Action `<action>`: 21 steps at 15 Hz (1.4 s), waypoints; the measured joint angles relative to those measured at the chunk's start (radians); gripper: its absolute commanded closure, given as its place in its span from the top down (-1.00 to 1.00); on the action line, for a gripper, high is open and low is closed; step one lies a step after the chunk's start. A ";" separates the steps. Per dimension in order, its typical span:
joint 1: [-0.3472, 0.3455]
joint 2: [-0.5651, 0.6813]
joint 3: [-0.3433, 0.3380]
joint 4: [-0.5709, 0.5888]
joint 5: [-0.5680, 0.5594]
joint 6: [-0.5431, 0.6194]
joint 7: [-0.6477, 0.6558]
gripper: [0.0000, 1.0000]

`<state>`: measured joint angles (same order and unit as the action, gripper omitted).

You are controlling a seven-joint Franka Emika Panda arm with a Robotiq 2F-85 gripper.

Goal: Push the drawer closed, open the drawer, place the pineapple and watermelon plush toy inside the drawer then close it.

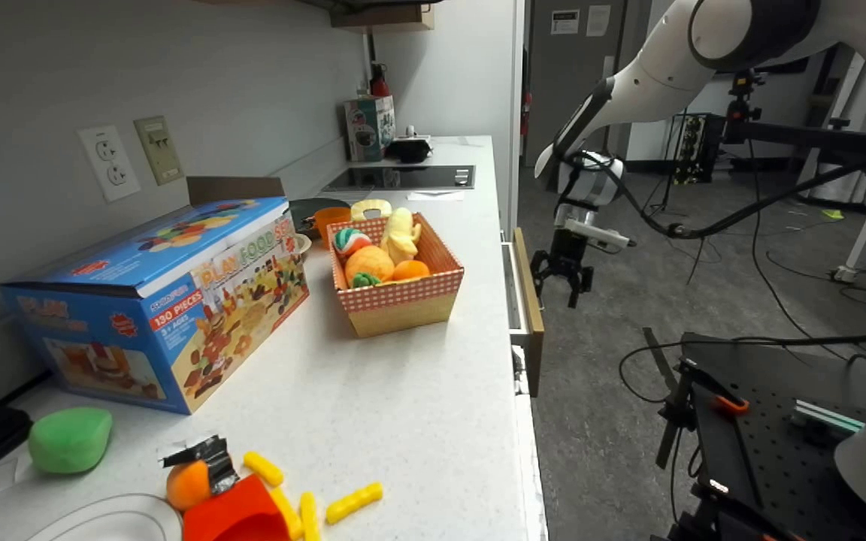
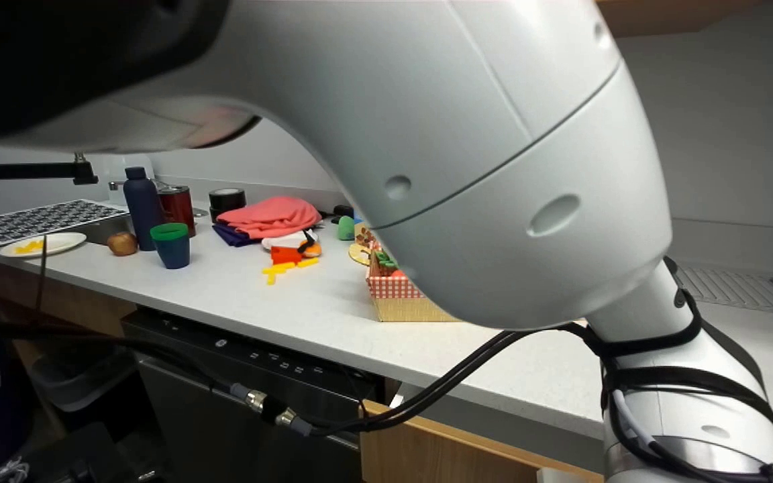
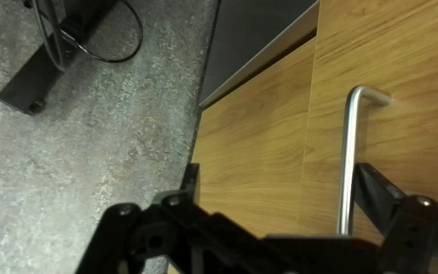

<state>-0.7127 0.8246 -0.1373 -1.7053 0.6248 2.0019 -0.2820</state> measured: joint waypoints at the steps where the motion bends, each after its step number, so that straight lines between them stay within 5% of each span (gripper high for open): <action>1: -0.011 0.010 0.012 0.006 0.011 0.001 -0.023 1.00; 21: -0.025 0.043 -0.016 0.055 -0.012 -0.111 0.075 1.00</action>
<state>-0.7373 0.8676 -0.1534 -1.6501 0.6133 1.8910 -0.2073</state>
